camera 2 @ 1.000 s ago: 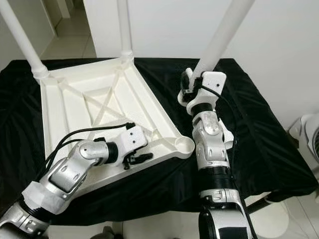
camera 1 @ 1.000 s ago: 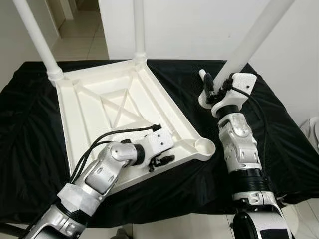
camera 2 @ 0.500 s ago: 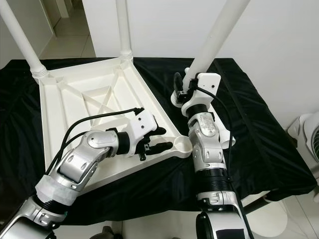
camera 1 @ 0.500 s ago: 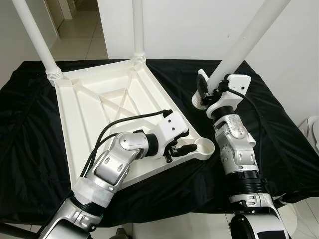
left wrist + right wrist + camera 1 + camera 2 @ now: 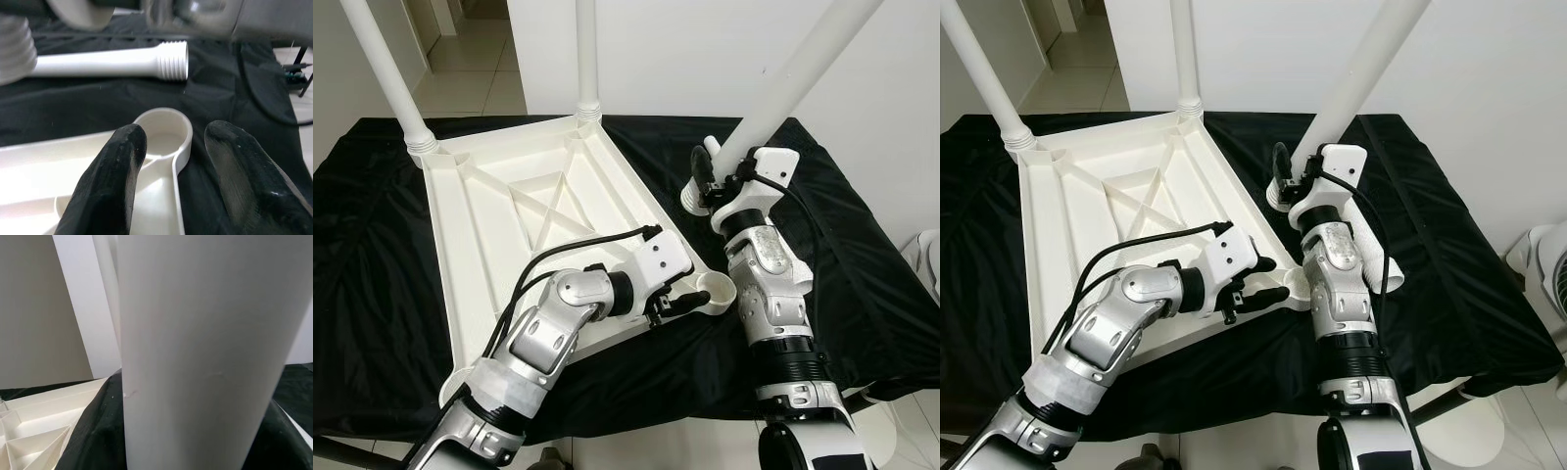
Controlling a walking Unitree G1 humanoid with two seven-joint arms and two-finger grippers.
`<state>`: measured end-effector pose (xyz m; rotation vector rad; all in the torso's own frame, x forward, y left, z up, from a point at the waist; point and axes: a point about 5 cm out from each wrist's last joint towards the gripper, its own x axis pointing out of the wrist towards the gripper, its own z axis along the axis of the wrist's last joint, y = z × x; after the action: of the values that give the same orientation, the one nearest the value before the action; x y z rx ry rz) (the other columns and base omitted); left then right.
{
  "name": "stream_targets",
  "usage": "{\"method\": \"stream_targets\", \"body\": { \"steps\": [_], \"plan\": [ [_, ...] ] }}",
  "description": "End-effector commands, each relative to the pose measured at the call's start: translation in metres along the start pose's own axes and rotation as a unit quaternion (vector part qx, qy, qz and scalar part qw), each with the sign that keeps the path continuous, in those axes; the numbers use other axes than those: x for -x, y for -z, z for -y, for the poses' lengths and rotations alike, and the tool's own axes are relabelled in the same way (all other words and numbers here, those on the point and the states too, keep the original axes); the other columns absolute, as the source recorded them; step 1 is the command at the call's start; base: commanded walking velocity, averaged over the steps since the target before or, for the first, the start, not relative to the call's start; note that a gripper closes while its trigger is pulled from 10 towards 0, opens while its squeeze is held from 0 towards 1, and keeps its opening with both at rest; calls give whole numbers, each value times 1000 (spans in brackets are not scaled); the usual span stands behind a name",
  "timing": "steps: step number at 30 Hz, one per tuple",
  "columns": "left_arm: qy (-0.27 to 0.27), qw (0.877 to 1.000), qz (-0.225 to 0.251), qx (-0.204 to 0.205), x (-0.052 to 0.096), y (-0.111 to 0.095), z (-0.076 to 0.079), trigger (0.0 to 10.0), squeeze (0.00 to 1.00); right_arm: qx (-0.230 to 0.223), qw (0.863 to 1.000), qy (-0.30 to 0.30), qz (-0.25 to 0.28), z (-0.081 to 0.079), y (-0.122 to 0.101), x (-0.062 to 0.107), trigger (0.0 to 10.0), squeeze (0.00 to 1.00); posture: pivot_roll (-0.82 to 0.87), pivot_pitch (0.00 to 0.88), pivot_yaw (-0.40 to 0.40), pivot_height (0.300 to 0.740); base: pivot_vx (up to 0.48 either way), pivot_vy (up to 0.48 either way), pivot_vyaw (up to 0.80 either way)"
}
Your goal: Building children table
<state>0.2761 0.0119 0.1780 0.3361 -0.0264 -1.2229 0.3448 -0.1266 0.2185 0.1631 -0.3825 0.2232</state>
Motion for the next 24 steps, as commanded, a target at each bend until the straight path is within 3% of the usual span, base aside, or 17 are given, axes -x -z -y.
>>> {"method": "stream_targets", "body": {
  "steps": [1,14,24],
  "plan": [
    [-59,998,-5,3,-3,7,-1,10000,0,-2,1000,1,1,0,0,4,10000,0,113,40,-12,740,0,0,0],
    [-52,998,-25,8,-9,21,2,10000,0,26,999,5,-20,4,9,14,10000,0,91,29,-14,740,0,0,0],
    [-57,996,-57,27,-22,34,4,10000,0,40,998,17,-36,6,14,33,10000,0,48,35,6,740,0,0,0]
  ]
}}
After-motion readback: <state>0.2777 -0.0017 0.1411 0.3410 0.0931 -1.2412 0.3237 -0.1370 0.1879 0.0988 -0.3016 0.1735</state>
